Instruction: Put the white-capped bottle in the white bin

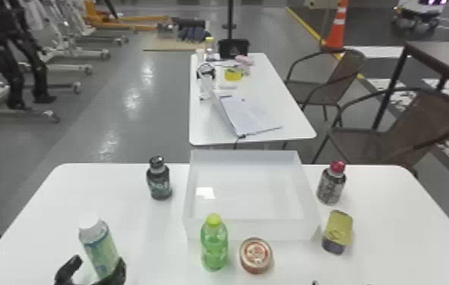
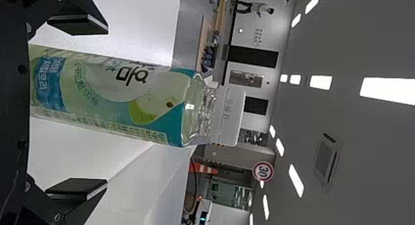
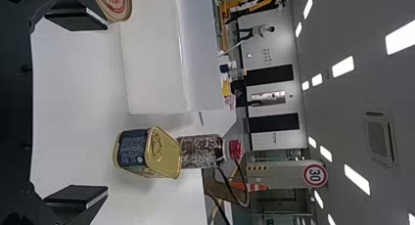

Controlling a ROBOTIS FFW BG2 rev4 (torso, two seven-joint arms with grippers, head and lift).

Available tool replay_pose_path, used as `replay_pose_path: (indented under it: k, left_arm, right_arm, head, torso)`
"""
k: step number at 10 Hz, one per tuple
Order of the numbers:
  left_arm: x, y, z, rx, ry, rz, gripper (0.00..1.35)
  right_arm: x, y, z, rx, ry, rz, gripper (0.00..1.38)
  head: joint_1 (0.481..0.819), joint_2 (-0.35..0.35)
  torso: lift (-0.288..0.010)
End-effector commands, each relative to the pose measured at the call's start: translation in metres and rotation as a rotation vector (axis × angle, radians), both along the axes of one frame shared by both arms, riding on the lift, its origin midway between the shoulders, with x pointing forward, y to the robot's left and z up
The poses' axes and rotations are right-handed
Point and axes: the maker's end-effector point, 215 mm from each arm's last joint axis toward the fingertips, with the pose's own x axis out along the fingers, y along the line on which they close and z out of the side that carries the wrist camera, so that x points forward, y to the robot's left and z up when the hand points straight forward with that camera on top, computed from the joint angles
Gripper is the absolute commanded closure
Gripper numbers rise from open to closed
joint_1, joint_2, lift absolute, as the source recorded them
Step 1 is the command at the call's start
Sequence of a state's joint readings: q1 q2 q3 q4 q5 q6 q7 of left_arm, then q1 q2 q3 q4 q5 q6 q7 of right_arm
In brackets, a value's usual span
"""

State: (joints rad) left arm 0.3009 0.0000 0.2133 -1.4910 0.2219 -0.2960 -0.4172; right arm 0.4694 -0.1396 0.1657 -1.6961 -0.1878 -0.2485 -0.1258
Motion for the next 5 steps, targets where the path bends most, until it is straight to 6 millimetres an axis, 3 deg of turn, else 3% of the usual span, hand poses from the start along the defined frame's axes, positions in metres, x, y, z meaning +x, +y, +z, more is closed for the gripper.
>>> replay_pose_path:
  k: [1, 5]
  left_arm:
    - [-0.0006, -0.0006, -0.0002, -0.003, 0.0, 0.001, 0.19]
    - [-0.0007, 0.0002, -0.0002, -0.002, 0.0, 0.003, 0.19]
  right_arm:
    - [-0.0002, -0.0002, -0.0006, 0.002, 0.001, -0.001, 0.11]
    - [-0.0006, -0.0006, -0.0023, 0.004, 0.005, -0.002, 0.11]
  head:
    - [0.549, 0.0]
    - [0.549, 0.0]
  torso:
    - [-0.1]
    - [-0.1]
